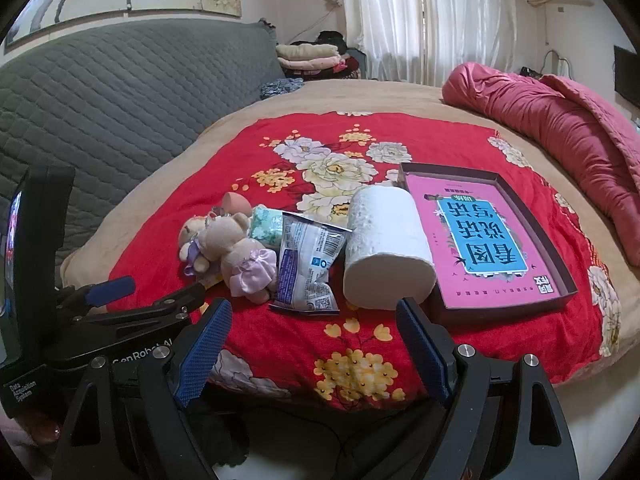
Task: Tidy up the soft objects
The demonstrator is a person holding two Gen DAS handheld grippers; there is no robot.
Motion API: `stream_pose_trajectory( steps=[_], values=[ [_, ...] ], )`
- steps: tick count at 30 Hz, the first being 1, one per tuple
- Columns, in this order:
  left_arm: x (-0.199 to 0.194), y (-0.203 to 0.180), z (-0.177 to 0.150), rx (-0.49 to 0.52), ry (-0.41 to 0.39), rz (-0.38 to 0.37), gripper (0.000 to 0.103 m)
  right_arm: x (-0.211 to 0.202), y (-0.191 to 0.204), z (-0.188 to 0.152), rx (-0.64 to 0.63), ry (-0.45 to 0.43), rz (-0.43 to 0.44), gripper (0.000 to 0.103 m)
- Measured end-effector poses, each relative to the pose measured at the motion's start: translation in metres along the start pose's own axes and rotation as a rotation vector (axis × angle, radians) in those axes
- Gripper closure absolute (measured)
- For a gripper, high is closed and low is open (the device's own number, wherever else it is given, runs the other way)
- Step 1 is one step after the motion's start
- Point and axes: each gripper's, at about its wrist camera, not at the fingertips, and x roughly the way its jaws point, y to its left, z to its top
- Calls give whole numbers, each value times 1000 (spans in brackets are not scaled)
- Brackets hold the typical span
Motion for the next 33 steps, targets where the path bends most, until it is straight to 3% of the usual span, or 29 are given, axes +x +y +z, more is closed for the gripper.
stream_pose_trajectory(
  steps=[24,33],
  values=[
    [6,4,-1,-30,26,-12,18,3,5,-2,-24,0,15,18],
    [14,25,1,-114,52,-48,18,12,16,-3,-81,-13,53,18]
  ],
)
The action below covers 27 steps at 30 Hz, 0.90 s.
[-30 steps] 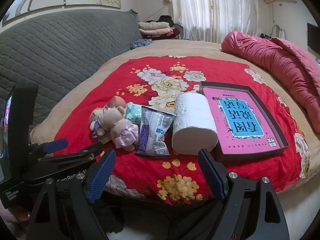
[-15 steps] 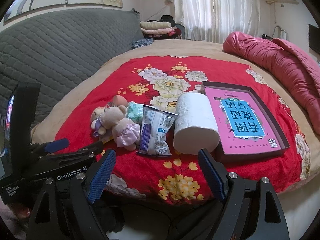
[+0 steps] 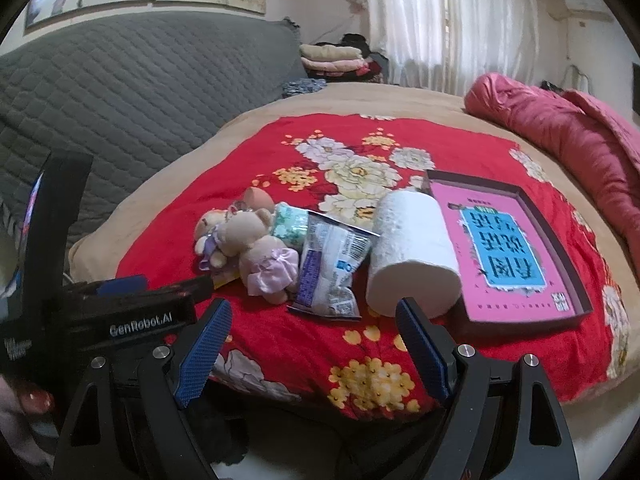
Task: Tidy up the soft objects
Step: 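Grasp the pink-dress bear with the right gripper while the left grasps the purple-dress bear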
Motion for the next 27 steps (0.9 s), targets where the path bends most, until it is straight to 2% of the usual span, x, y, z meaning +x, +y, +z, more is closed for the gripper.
stream_pose_trajectory(
  steps=[7,17,23,27],
  values=[
    [12,28,9,-91,20,-16,18,12,16,-1,-81,4,36,18],
    [32,54,26,-176,24,-44,18,47,8,7,-14,39,33,18],
    [45,68,44,-245,20,-63,18,73,22,10,-114,41,43,18],
    [59,76,56,-303,42,-107,18,88,36,8,-191,34,42,18]
  ],
)
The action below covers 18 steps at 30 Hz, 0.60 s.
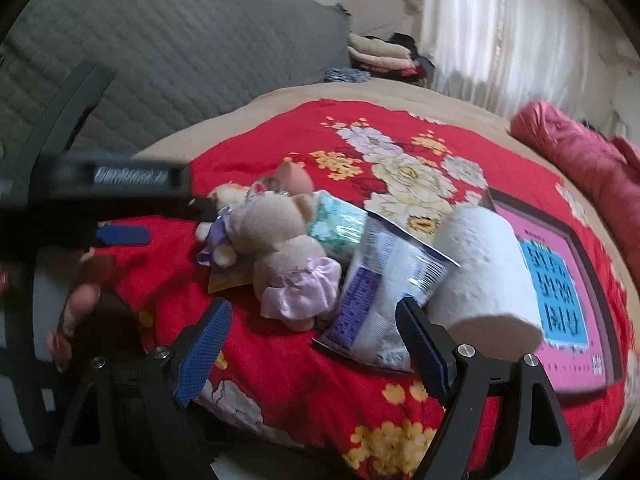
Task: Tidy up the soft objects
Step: 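Grasp the pink-dress bear with the right gripper while the left grasps the purple-dress bear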
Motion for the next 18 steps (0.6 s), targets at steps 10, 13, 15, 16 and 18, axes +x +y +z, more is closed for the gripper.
stream_pose_trajectory(
  steps=[10,13,15,16,18],
  values=[
    [28,14,23,-125,48,-128,18,21,15,4,-107,-37,-15,18],
    [35,18,28,-145,51,-127,18,27,17,9,-125,-54,-21,18],
    [40,20,29,-165,62,-146,18,31,18,13,-147,-73,-35,18],
    [43,22,30,-172,68,-158,18,33,18,15,-156,-80,-35,18],
    [47,22,31,-169,72,-180,18,37,17,20,-166,-92,-29,18]
  ],
)
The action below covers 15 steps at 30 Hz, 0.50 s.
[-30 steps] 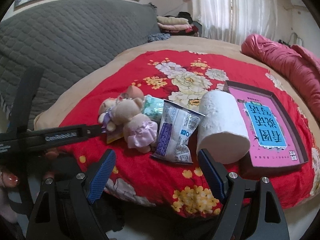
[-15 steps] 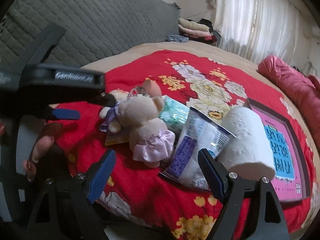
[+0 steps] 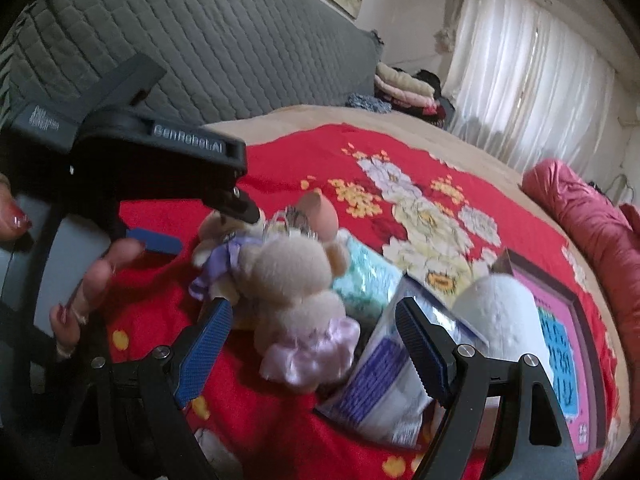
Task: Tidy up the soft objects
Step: 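Grasp the pink-dress bear with the right gripper while the left grasps the purple-dress bear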
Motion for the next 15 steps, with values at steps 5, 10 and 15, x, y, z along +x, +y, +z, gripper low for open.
stream_pose_trajectory(
  steps=[5,10,15],
  values=[
    [9,1,2,20,17,-16,18,19,-2,4,-45,5,13,19],
    [11,5,4,19,-1,-12,21,37,5,4,-107,47,70,45],
    [12,3,2,37,-13,-6,24,40,1,1,-104,40,85,58]
  ],
)
